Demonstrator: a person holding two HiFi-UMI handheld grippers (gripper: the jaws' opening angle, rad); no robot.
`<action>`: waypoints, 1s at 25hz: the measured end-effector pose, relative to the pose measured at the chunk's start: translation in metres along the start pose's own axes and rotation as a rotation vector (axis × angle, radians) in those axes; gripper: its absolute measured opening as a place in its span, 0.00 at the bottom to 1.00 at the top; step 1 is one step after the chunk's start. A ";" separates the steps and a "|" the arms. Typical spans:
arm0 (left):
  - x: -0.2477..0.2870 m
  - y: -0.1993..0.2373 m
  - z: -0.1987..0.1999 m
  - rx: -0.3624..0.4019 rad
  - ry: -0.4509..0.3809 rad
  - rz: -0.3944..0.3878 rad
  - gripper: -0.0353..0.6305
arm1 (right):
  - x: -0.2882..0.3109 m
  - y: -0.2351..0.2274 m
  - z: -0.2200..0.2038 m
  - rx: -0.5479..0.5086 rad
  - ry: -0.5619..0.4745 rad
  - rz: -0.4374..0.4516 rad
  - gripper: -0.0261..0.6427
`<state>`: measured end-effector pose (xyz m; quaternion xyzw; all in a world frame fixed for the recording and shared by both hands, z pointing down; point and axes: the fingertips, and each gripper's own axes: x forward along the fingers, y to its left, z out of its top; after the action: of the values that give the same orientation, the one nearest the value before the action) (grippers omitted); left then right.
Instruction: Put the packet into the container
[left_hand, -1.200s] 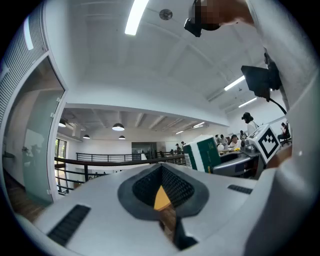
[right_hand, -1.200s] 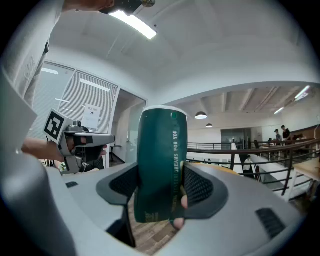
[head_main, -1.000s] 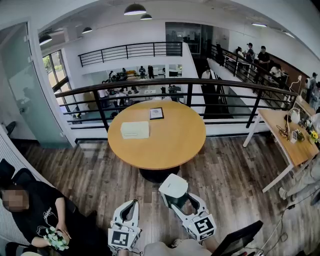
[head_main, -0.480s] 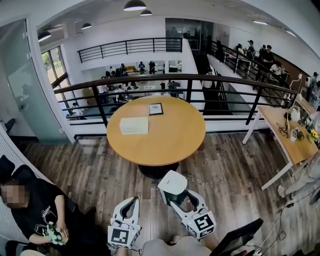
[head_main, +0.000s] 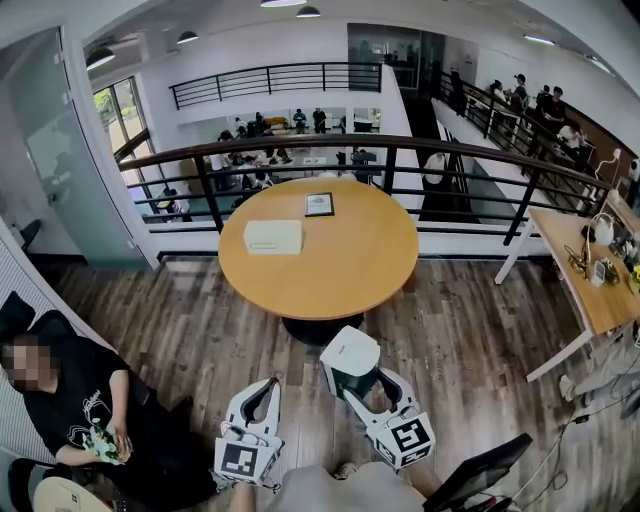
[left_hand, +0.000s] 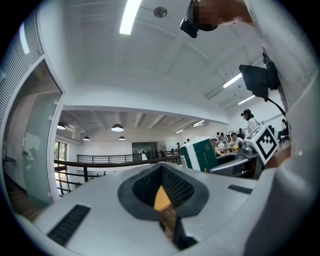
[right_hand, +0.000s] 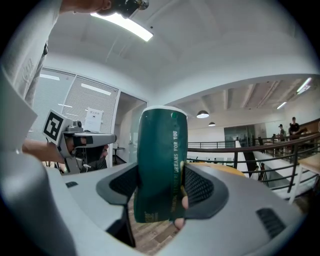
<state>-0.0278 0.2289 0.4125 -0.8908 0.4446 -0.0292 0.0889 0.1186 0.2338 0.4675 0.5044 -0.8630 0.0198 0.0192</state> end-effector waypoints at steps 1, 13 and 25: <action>0.000 -0.003 -0.001 -0.005 0.001 0.008 0.06 | -0.002 -0.002 0.000 -0.001 -0.002 0.007 0.46; 0.005 -0.021 -0.024 -0.058 0.072 0.058 0.06 | -0.002 -0.011 -0.021 -0.023 0.052 0.065 0.46; 0.067 0.016 -0.029 -0.056 0.050 0.048 0.06 | 0.051 -0.044 -0.009 -0.039 0.050 0.051 0.46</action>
<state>-0.0037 0.1626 0.4363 -0.8811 0.4684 -0.0368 0.0534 0.1320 0.1683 0.4800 0.4810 -0.8752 0.0159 0.0501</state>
